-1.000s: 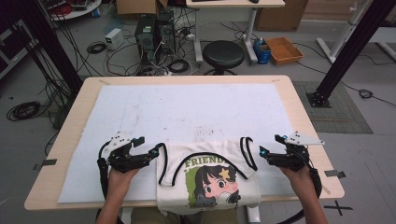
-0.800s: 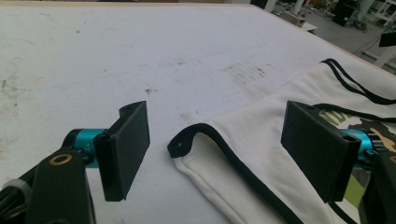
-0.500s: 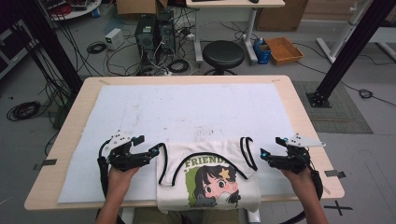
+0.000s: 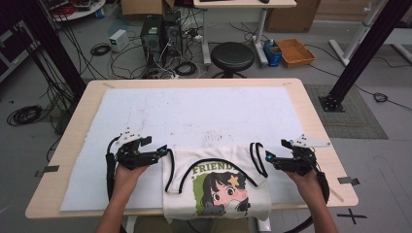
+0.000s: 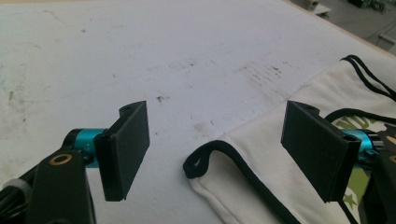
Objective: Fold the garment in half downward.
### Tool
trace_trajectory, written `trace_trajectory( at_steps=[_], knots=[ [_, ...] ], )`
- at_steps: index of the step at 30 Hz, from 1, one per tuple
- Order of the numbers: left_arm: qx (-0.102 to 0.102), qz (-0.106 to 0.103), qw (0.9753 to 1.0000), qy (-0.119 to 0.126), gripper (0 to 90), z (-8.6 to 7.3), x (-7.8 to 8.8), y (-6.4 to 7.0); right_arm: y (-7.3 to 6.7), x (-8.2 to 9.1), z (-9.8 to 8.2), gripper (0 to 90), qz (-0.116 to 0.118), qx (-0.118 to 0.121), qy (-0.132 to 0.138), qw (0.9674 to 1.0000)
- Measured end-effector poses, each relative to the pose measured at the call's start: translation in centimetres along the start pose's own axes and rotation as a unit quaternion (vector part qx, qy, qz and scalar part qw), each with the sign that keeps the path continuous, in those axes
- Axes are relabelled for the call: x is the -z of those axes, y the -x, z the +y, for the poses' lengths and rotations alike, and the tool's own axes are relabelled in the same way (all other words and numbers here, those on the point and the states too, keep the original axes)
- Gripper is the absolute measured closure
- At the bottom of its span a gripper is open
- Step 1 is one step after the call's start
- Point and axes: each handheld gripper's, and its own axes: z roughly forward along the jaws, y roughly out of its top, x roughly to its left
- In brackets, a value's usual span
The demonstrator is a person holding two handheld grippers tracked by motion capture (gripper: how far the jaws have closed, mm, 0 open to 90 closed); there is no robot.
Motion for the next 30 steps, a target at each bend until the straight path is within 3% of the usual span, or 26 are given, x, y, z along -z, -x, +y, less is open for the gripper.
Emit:
trace_trajectory(
  at_steps=[4,8,11,14,16,17,18,19,20,21,23,27,28,29,30],
  knots=[
    [-0.001,-0.005,0.9998,-0.021,24.0,0.9,-1.2,-0.2,-0.1,-1.8,0.9,20.0,0.014,-0.006,-0.018,0.9997],
    [-0.003,-0.014,0.9983,-0.057,26.2,0.8,-3.0,-0.3,-0.3,-4.8,2.1,20.0,0.026,-0.01,-0.064,0.9976],
    [-0.007,-0.02,0.9958,-0.089,29.5,0.3,-4.4,-0.5,-0.4,-5.9,2.6,20.1,0.028,-0.006,-0.081,0.9963],
    [-0.034,-0.019,0.991,-0.128,37.1,-0.2,-5.4,-0.7,-0.7,-7.2,3.2,28.6,0.033,0.006,-0.113,0.993],
    [-0.055,-0.031,0.9881,-0.141,48.8,-0.5,-5.7,-0.5,-0.8,-7.9,3.3,37.0,0.043,0.021,-0.138,0.9893],
    [-0.068,-0.029,0.9868,-0.144,56.3,-0.6,-5.7,-0.3,-1.0,-8.4,3.2,44.3,0.048,0.044,-0.16,0.9849],
    [-0.081,-0.024,0.9861,-0.143,61.3,-0.7,-5.7,-0.1,-1.1,-8.5,3.1,45.9,0.049,0.055,-0.168,0.983],
    [-0.088,-0.028,0.9852,-0.144,61.3,-0.7,-5.6,0.0,-1.1,-8.5,3.1,45.9,0.049,0.055,-0.168,0.983],
    [-0.09,-0.038,0.9846,-0.145,77.5,-0.7,-5.5,0.0,-1.0,-8.4,2.9,54.5,0.056,0.064,-0.165,0.9826],
    [-0.097,-0.045,0.9834,-0.147,77.5,-0.7,-5.5,0.1,-1.0,-8.4,2.9,54.5,0.056,0.064,-0.165,0.9826],
    [-0.102,-0.044,0.9831,-0.146,82.2,-0.7,-5.4,0.3,-0.9,-8.0,2.7,75.7,0.068,0.074,-0.159,0.9821],
    [-0.066,-0.053,0.9877,-0.132,82.7,-0.9,-5.0,-0.2,-0.9,-7.6,2.6,83.9,0.075,0.069,-0.163,0.9813],
    [-0.037,-0.056,0.9916,-0.111,82.8,-0.7,-4.6,-0.7,-0.7,-7.5,2.6,84.5,0.072,0.062,-0.156,0.9832],
    [-0.037,-0.056,0.9916,-0.111,82.9,-0.7,-4.6,-0.7,-0.7,-7.5,2.6,84.5,0.072,0.062,-0.156,0.9832],
    [-0.017,-0.056,0.994,-0.093,83.0,-0.5,-4.4,-0.9,-0.6,-7.4,2.7,84.8,0.057,0.062,-0.143,0.9861]
  ],
)
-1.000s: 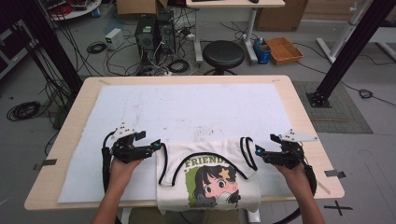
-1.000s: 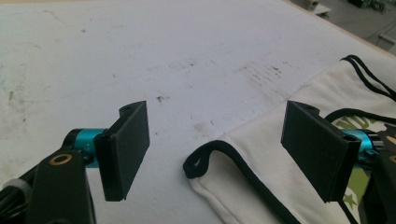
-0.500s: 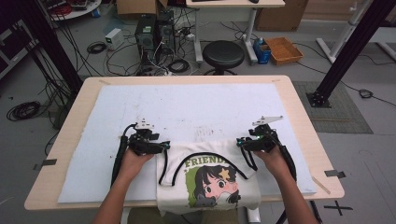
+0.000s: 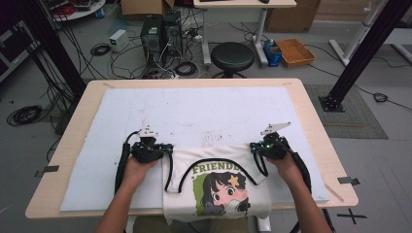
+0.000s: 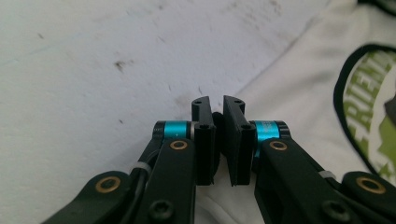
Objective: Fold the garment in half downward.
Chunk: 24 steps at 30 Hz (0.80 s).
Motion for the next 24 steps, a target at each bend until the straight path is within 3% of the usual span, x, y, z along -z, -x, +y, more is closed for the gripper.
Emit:
trace_trajectory(
  at_steps=[2,3,5,8,9,11,16,18,22,23,24],
  knots=[
    [0.028,0.0,0.9992,0.028,83.0,0.3,0.4,-0.5,0.1,0.0,0.1,84.9,-0.008,-0.001,0.005,1.0],
    [0.042,0.0,0.9985,0.036,83.1,0.6,0.5,-0.8,0.4,0.1,0.5,85.0,-0.02,-0.005,0.022,0.9996],
    [0.066,0.01,0.9965,0.049,83.1,1.1,0.6,-1.3,0.4,0.1,0.8,85.0,-0.027,-0.004,0.028,0.9992],
    [0.096,0.016,0.9921,0.08,83.1,1.7,0.6,-1.8,0.6,0.2,1.7,85.0,-0.045,-0.005,0.052,0.9976],
    [0.101,0.016,0.99,0.097,83.0,1.9,0.6,-1.9,0.8,0.3,2.1,84.9,-0.063,-0.01,0.065,0.9958],
    [0.104,0.015,0.9883,0.111,83.0,2.0,0.7,-2.0,0.9,0.4,2.2,84.9,-0.066,-0.009,0.072,0.9951],
    [0.099,-0.009,0.988,0.119,82.9,1.2,1.1,-1.8,0.8,0.8,1.4,84.8,-0.061,-0.011,0.09,0.9941],
    [0.096,-0.025,0.9865,0.13,82.9,0.7,1.6,-1.4,0.6,1.2,0.9,84.8,-0.05,-0.011,0.102,0.9935],
    [0.082,-0.049,0.9865,0.133,82.9,-0.4,2.9,-0.3,0.0,2.4,-0.3,84.8,-0.016,-0.01,0.13,0.9914],
    [0.078,-0.054,0.9866,0.133,82.9,-0.7,3.3,0.0,-0.4,3.2,-0.9,84.8,0.001,-0.004,0.142,0.9898],
    [0.076,-0.063,0.9858,0.136,82.9,-1.1,3.7,0.2,-0.4,3.2,-0.9,84.8,0.001,-0.004,0.142,0.9898]
  ],
)
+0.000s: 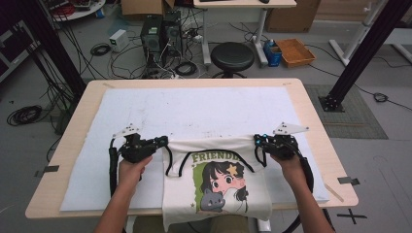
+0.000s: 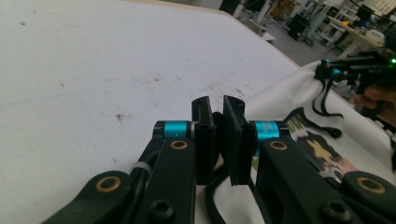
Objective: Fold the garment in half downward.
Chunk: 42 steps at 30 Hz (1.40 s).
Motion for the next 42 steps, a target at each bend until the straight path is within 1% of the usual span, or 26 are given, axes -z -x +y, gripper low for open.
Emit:
trace_trajectory(
  at_steps=[1,4,5,9,12,17,20,21,22,23,24,25,26,27,28,29,31,33,34,35,36,37,38,39,40,42],
  knots=[
    [0.002,-0.01,0.9999,-0.003,82.8,-0.4,0.3,0.2,-0.5,0.9,-0.4,84.7,0.018,0.002,0.012,0.9998],
    [-0.007,-0.028,0.9996,-0.008,82.7,-1.7,1.3,1.0,-1.1,1.8,-0.8,84.7,0.031,0.007,0.022,0.9992],
    [-0.005,-0.033,0.9994,-0.008,82.7,-2.0,1.6,1.1,-1.7,2.5,-1.3,84.6,0.045,0.015,0.029,0.9985],
    [-0.001,-0.05,0.9987,-0.013,82.7,-3.8,2.7,1.9,-2.6,3.6,-2.1,84.4,0.067,0.025,0.029,0.997],
    [-0.007,-0.061,0.9975,-0.033,82.5,-4.8,3.3,2.6,-3.7,4.8,-3.5,84.3,0.094,0.034,0.014,0.9949],
    [-0.024,-0.075,0.9939,-0.077,82.2,-6.2,4.0,3.4,-4.7,5.4,-4.6,84.3,0.108,0.048,-0.012,0.993],
    [-0.032,-0.079,0.9924,-0.088,79.6,-6.4,4.3,4.0,-5.1,5.7,-5.3,82.4,0.117,0.042,-0.024,0.9919],
    [-0.03,-0.072,0.9938,-0.079,73.1,-6.2,4.5,4.1,-5.1,5.7,-5.5,77.5,0.123,0.037,-0.029,0.9913],
    [-0.014,-0.052,0.9966,-0.063,56.7,-5.7,4.5,4.1,-5.1,5.8,-5.7,65.8,0.133,0.024,-0.036,0.9902],
    [-0.005,-0.038,0.9979,-0.052,45.1,-5.3,4.6,3.9,-4.9,5.9,-5.7,57.6,0.13,0.004,-0.033,0.9909],
    [-0.001,-0.019,0.999,-0.04,38.5,-4.8,4.6,3.7,-4.6,6.1,-5.4,50.5,0.123,-0.021,-0.016,0.992],
    [-0.002,-0.002,0.9994,-0.034,37.0,-4.4,4.5,3.5,-4.4,6.2,-5.2,45.6,0.116,-0.03,-0.007,0.9928],
    [-0.006,0.024,0.9991,-0.034,37.0,-3.8,4.2,3.4,-4.4,6.2,-5.2,45.6,0.116,-0.03,-0.007,0.9928],
    [-0.011,0.05,0.9978,-0.041,36.5,-3.2,3.7,3.2,-3.9,6.1,-4.4,38.1,0.074,-0.053,0.012,0.9958],
    [-0.009,0.065,0.9966,-0.049,36.5,-2.8,3.2,2.9,-3.9,6.1,-4.4,38.1,0.074,-0.053,0.012,0.9958],
    [-0.004,0.076,0.9952,-0.061,36.0,-2.4,2.6,2.7,-3.6,5.8,-4.1,38.0,0.048,-0.059,0.009,0.9971],
    [-0.001,0.082,0.9933,-0.081,35.9,-2.2,1.3,2.2,-3.1,4.8,-3.8,36.4,0.003,-0.072,-0.017,0.9972],
    [-0.002,0.076,0.9909,-0.111,35.9,-2.5,0.1,2.0,-2.8,3.5,-3.8,36.5,-0.019,-0.079,-0.046,0.9956],
    [-0.004,0.074,0.9897,-0.122,35.9,-2.7,-0.4,2.0,-2.7,3.0,-3.8,36.9,-0.022,-0.075,-0.055,0.9954],
    [-0.012,0.073,0.987,-0.142,36.0,-3.0,-1.0,2.0,-2.7,2.6,-3.9,39.0,-0.022,-0.071,-0.065,0.9951],
    [-0.018,0.079,0.9858,-0.147,38.7,-3.3,-1.2,2.1,-3.0,1.5,-4.2,44.1,-0.02,-0.05,-0.094,0.9942],
    [-0.026,0.082,0.9862,-0.142,38.7,-3.4,-1.2,2.2,-3.0,1.5,-4.2,44.1,-0.02,-0.05,-0.094,0.9942],
    [-0.025,0.064,0.9865,-0.148,48.2,-3.5,-1.2,2.2,-3.1,1.3,-4.3,47.2,-0.02,-0.042,-0.103,0.9936],
    [-0.028,0.057,0.9865,-0.151,63.5,-3.6,-1.2,2.3,-3.2,1.1,-4.4,55.9,-0.009,-0.034,-0.1,0.9943],
    [-0.029,0.047,0.987,-0.151,73.4,-3.6,-1.2,2.5,-3.3,1.2,-4.4,62.8,0.002,-0.025,-0.097,0.995],
    [-0.031,0.051,0.9868,-0.151,81.7,-3.5,-1.3,2.6,-3.5,1.2,-4.3,76.9,0.015,-0.014,-0.1,0.9948]
  ],
)
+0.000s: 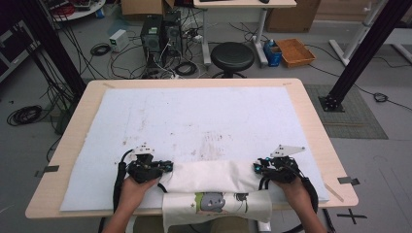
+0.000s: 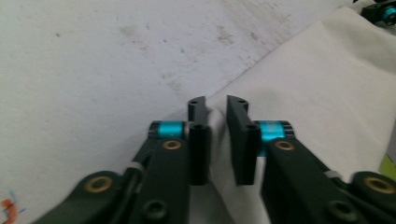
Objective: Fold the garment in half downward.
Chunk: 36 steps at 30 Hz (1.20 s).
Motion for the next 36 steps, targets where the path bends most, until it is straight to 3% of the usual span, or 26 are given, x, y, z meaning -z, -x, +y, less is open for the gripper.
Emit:
trace_trajectory(
  at_steps=[3,7,11,16,20,21,23,24,26,27,29,32,35,36],
  knots=[
    [0.019,-0.004,0.9997,0.012,83.2,0.3,0.0,-0.5,0.2,0.0,0.6,81.6,-0.005,-0.015,-0.01,0.9998],
    [0.029,0.005,0.9991,0.03,84.1,1.9,0.0,-1.5,1.6,-0.4,1.9,82.4,-0.019,-0.031,0.015,0.9992],
    [0.045,0.015,0.997,0.062,84.0,3.8,-0.3,-3.0,3.3,-1.7,3.5,82.3,-0.036,-0.046,0.021,0.998],
    [0.049,0.037,0.9948,0.081,84.0,5.6,-1.0,-4.5,5.0,-3.0,5.9,82.3,-0.066,-0.048,0.042,0.9957],
    [0.057,0.051,0.9913,0.107,82.8,5.9,-1.1,-4.7,5.0,-3.5,6.6,82.1,-0.081,-0.037,0.042,0.9951],
    [0.058,0.055,0.9912,0.105,74.9,5.8,-1.2,-4.7,4.9,-3.8,6.8,81.0,-0.083,-0.037,0.04,0.9951],
    [0.06,0.058,0.9918,0.096,64.7,5.4,-1.1,-4.6,4.7,-4.0,6.8,71.3,-0.094,-0.034,0.038,0.9943],
    [0.059,0.058,0.9922,0.092,56.7,5.2,-0.9,-4.6,4.6,-3.8,6.4,51.7,-0.111,-0.042,0.045,0.9919],
    [0.071,0.053,0.9915,0.095,53.4,4.7,-0.4,-4.7,4.6,-3.7,6.2,48.6,-0.111,-0.049,0.049,0.9913],
    [0.074,0.053,0.9911,0.097,49.3,4.5,-0.1,-4.7,4.6,-2.8,5.5,35.4,-0.123,-0.061,0.065,0.9884],
    [0.079,0.05,0.9904,0.102,47.8,4.0,0.5,-4.7,4.6,-2.5,5.2,30.9,-0.127,-0.068,0.07,0.9871],
    [0.079,0.033,0.9918,0.095,45.4,3.3,1.1,-4.4,4.6,-1.4,4.1,25.5,-0.128,-0.088,0.076,0.9849],
    [0.078,0.014,0.9935,0.081,45.9,2.4,1.2,-3.8,4.1,-0.5,2.8,25.5,-0.113,-0.092,0.067,0.987],
    [0.079,0.009,0.994,0.075,49.6,2.1,1.0,-3.7,3.7,-0.4,2.2,34.8,-0.09,-0.092,0.056,0.9902]
  ],
)
